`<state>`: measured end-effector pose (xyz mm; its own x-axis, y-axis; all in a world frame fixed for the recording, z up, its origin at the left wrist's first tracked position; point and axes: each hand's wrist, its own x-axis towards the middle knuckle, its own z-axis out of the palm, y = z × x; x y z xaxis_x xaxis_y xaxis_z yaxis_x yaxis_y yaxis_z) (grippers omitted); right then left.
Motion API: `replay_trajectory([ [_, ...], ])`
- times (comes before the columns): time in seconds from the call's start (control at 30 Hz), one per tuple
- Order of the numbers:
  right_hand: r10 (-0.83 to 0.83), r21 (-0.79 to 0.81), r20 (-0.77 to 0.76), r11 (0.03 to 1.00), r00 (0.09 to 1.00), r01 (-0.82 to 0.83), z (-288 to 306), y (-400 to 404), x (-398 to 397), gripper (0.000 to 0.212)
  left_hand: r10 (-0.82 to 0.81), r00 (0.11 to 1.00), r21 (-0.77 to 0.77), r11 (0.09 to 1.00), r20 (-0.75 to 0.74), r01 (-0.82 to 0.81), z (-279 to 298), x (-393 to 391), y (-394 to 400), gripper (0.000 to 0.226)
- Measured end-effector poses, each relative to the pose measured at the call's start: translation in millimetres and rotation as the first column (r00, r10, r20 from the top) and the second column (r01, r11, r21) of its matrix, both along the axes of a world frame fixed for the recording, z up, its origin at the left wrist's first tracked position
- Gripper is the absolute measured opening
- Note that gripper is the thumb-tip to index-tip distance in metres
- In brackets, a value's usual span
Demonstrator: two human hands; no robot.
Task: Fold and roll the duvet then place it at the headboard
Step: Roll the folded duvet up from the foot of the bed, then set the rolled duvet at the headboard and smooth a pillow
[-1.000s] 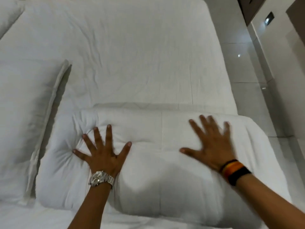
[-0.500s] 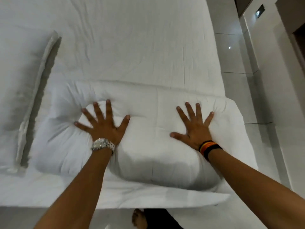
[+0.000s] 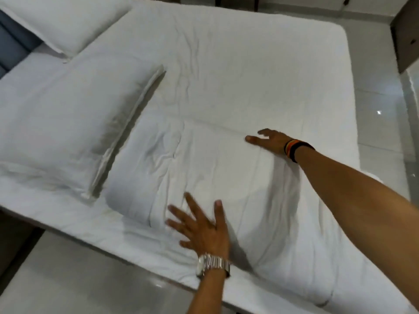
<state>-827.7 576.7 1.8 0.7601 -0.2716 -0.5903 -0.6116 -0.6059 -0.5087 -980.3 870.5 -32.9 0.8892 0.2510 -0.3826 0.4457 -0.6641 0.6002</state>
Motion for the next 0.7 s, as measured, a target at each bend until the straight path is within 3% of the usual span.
replay_trajectory([
  [0.17, 0.099, 0.127, -0.258, 0.990, 0.961, -0.068, -48, 1, 42, 0.144, 0.422, 0.901, -0.223, 0.873, -0.101, -0.434, -14, -1, -29, 0.116],
  [0.3, 0.086, 0.165, -0.320, 0.986, 0.943, -0.034, -75, -1, 44, 0.147, 0.569, 0.794, -0.345, 0.716, -0.216, -0.607, -17, 2, -30, 0.137],
  [0.43, 0.126, 0.228, -0.322, 0.972, 0.938, -0.052, -76, -3, 42, 0.156, 0.647, 0.733, -0.414, 0.620, -0.210, -0.666, -13, -4, -29, 0.143],
  [0.57, 0.059, 0.299, -0.356, 0.953, 0.933, 0.054, -68, -2, 38, 0.148, 0.673, 0.708, -0.439, 0.580, -0.215, -0.686, 1, 4, -34, 0.135],
  [0.7, -0.023, 0.443, -0.100, 0.894, 0.995, 0.066, -54, 10, 26, 0.144, 0.673, 0.719, -0.494, 0.572, -0.174, -0.655, 20, 10, -37, 0.128],
])
